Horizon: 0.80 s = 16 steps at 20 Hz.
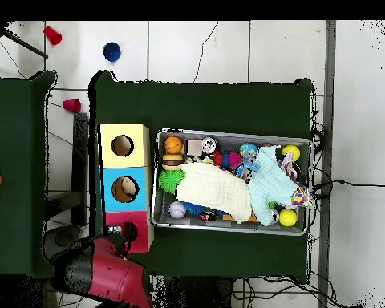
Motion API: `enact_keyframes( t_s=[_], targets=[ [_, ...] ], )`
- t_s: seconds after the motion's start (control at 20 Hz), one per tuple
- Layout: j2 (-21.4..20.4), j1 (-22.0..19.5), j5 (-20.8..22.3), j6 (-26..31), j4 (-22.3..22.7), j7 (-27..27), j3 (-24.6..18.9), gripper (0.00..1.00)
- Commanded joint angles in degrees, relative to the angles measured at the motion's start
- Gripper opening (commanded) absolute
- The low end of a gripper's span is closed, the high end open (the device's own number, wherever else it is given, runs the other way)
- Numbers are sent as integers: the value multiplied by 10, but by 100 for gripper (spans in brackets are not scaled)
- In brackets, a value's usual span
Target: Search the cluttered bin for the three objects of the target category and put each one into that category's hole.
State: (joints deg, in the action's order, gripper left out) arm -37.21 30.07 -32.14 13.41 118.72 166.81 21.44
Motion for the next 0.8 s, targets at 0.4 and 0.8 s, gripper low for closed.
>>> enact_keyframes(
  t_s=[0.4,0.8],
  targets=[
    [-36,-32,56,121,-77,23,32,0],
    [-56,-82,98,150,-88,-22,27,0]
  ],
)
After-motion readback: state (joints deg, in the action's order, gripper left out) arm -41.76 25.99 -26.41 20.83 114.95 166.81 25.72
